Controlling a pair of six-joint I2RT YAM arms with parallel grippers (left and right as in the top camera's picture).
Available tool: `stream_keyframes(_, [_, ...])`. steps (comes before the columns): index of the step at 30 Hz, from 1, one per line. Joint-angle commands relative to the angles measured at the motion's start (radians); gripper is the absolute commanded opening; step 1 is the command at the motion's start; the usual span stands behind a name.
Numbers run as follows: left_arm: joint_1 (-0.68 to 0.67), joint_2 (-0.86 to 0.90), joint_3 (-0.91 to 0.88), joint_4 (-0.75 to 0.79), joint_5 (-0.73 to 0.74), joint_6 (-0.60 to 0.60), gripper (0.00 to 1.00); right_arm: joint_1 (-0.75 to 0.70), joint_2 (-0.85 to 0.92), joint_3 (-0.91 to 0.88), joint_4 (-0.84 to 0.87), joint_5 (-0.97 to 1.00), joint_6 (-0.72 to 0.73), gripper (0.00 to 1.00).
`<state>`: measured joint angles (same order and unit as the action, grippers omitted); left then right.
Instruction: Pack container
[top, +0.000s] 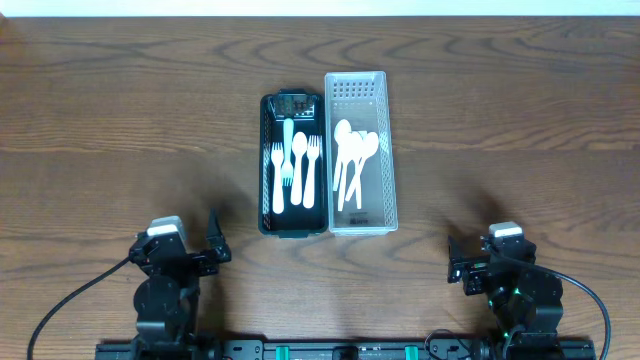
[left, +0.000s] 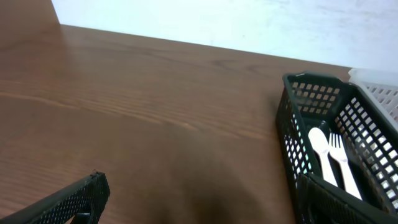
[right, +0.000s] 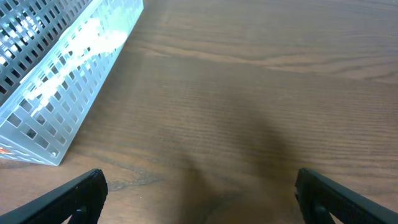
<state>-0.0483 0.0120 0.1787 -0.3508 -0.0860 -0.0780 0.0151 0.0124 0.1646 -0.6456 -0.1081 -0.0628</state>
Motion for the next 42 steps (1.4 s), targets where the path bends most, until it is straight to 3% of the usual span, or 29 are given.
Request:
stream_keyframes(1, [0.004,-0.01,-0.041,0.035,-0.005,0.003,0.98,-0.008,-0.007,-0.008,0.002,0.0,0.006,0.99])
stream_keyframes(42, [0.004,-0.007,-0.091,0.069,-0.005,0.003,0.98,-0.008,-0.007,-0.008,0.002,0.0,0.006,0.99])
